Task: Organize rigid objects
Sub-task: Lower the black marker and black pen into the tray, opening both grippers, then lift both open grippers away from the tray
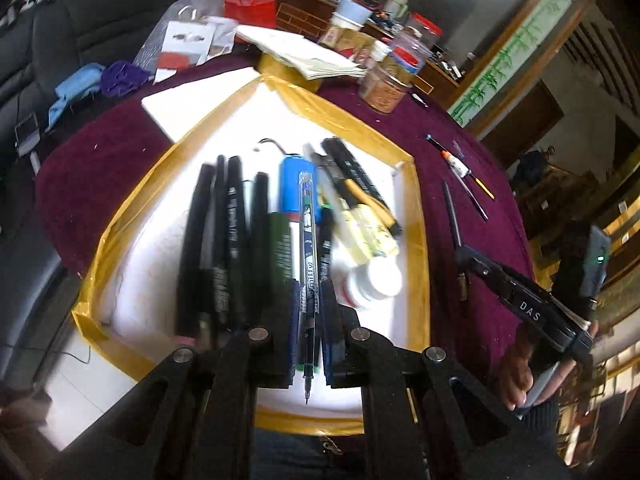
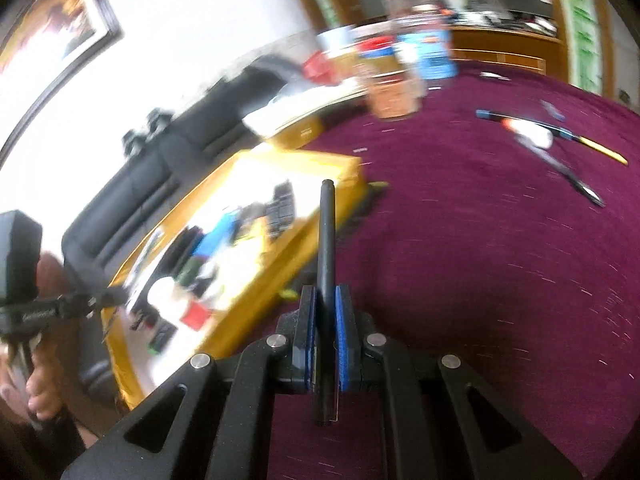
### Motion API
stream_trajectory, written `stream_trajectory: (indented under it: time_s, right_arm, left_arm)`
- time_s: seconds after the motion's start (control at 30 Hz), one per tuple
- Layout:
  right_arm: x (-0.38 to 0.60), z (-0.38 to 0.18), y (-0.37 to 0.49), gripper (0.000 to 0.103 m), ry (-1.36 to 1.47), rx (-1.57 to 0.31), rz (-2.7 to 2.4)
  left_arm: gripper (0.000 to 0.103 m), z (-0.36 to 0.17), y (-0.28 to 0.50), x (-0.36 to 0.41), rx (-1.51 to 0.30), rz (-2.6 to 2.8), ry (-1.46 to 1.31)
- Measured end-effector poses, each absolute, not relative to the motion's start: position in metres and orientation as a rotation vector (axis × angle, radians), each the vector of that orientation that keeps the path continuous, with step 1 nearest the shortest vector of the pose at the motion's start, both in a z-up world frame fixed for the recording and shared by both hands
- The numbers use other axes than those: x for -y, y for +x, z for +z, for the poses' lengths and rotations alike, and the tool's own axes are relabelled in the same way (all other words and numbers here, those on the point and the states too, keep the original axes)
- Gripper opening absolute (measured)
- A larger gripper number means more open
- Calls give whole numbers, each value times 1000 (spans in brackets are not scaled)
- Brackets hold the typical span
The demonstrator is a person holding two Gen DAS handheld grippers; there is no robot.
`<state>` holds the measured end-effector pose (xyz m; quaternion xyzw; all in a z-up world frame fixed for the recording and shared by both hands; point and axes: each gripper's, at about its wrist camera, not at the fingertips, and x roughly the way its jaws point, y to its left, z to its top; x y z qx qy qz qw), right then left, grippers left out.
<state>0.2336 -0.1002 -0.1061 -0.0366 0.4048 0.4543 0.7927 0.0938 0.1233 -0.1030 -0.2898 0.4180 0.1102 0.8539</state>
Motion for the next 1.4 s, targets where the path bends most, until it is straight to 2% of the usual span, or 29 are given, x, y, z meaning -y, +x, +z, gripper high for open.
stream_trajectory:
  time_s: [0.3, 0.6, 0.7, 0.73, 0.8, 0.83, 0.87, 0.9, 0.97, 1.1, 1.17, 1.4]
  right_arm:
    - [14, -105, 218, 8, -252, -852, 912]
    - [-7, -112, 230, 8, -185, -898, 951]
    - [-10, -120, 234, 9, -152, -952, 958]
    - [-9, -122, 234, 9, -145, -967, 958]
    - [-5, -121, 233, 10, -121, -973, 948]
    - [2, -117, 230, 10, -100, -965, 952]
    - [6, -114, 227, 14, -82, -959, 959]
    - [14, -110, 222, 23, -49, -953, 965]
    - [30, -106, 211, 39, 24, -944, 958]
    - [49, -93, 177, 40, 22, -873, 975]
    - [55, -91, 168, 43, 20, -879, 947]
    - [65, -92, 134, 46, -45, -902, 906]
  left_arm:
    - [7, -120, 103, -131, -901, 264, -569]
    - [8, -125, 113, -129, -926, 262, -535]
    - [11, -125, 114, -129, -922, 257, -536]
    - [15, -123, 113, -127, -921, 266, -519]
    - [33, -119, 108, -121, -909, 302, -482]
    - [50, -116, 106, -116, -902, 312, -457]
    - [57, -113, 103, -111, -880, 322, -425]
    - [59, -109, 96, -104, -841, 340, -401]
    - [72, -105, 86, -95, -803, 369, -375]
    - [73, -101, 72, -82, -806, 417, -338]
    - [74, -99, 68, -77, -824, 453, -310]
    - [74, -91, 56, -66, -807, 514, -241]
